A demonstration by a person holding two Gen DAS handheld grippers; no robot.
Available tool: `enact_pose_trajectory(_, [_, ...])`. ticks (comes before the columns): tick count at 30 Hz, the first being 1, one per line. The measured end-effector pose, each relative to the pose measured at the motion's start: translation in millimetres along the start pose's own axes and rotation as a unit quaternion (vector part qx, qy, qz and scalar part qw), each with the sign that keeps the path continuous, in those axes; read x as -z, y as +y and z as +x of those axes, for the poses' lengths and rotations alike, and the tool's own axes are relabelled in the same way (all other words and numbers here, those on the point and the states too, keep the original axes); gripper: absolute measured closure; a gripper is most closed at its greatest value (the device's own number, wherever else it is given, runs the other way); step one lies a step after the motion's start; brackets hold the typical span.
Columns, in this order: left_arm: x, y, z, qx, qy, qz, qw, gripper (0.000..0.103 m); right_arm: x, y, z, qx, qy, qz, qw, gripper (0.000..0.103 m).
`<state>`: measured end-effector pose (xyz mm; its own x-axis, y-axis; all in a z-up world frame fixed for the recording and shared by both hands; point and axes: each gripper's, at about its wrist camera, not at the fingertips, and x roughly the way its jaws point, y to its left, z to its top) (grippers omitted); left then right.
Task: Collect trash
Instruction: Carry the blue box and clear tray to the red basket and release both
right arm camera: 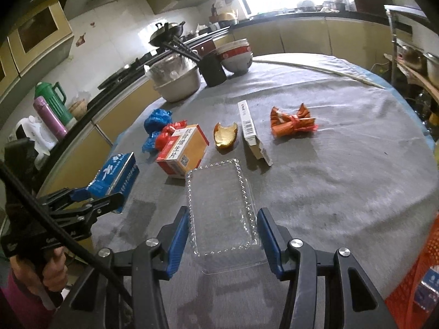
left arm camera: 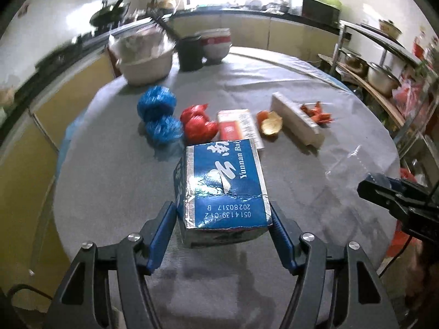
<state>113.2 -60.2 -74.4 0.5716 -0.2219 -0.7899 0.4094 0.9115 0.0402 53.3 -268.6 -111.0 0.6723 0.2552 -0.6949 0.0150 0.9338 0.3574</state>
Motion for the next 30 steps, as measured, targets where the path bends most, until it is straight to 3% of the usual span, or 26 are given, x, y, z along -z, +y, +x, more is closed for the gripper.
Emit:
enact_pose_trajectory(7, [-2, -38, -22, -0.017, -0.022, 0.045, 0.9986, 0.035, 12, -13, -28, 0.002, -0.021, 0.021, 1.0, 0.05])
enact_pose_trajectory(18, [0, -96, -30, -0.029, -0.016, 0.104, 0.994, 0.035, 27, -42, -62, 0.002, -0.052, 0.054, 0.997, 0.05])
enact_pose_trajectory(30, [-6, -133, -35, -0.036, -0.025, 0.144, 0.9886, 0.035, 36, -74, -88, 0.006, -0.079, 0.09, 0.993, 0.05])
